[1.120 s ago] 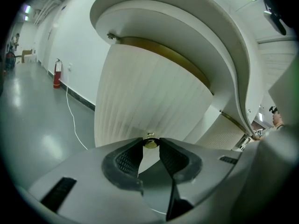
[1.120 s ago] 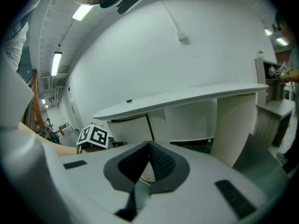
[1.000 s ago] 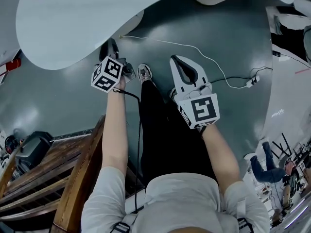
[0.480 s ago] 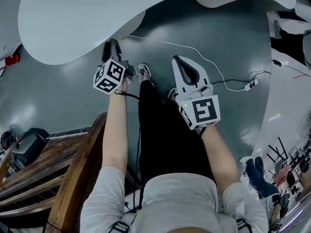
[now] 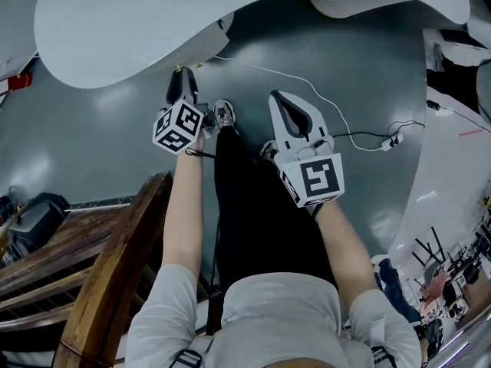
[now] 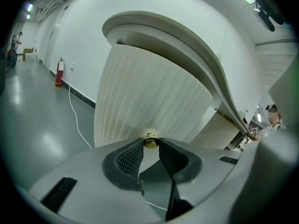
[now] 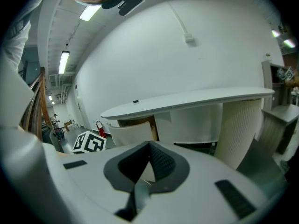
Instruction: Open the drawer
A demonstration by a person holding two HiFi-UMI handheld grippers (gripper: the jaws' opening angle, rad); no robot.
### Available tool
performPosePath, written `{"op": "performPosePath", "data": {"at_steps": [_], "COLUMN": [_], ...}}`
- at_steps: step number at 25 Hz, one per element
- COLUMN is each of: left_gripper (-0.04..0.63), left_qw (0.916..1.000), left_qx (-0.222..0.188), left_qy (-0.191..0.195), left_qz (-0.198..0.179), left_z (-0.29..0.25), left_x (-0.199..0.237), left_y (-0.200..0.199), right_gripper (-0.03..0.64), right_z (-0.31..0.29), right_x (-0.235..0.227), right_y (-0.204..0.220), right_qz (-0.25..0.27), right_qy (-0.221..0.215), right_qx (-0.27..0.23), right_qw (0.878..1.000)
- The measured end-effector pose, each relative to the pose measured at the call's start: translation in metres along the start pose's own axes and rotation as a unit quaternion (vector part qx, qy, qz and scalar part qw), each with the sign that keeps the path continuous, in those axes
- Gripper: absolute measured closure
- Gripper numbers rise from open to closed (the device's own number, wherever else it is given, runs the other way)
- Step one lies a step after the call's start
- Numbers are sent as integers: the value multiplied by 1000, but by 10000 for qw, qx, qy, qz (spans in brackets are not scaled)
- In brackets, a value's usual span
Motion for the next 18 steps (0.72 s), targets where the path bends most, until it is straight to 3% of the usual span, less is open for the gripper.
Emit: {"op": "performPosePath", "data": {"at_steps": [18], "left_gripper": [488], "left_qw": [10000], "left_qx": [53], "left_qy": [-76], "left_qz": [24], "left_z": [33], "left_x": [0], "left_y": [16], "right_gripper": [603], "right_z": [26], "right_x": [4], "right_y": [2], "right_qz": [50], "right_qy": [-143], "right_qx": [-11], "right_qw": [9999]}}
Point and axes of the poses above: the fingertips, and each gripper's own axes: z backward along the fingers, x to its left, y out of its underside, the point moved 10 cm from there along z, backward along the fingers, and after that the axes turned 15 degrees about -x, right-handed, at the moved point
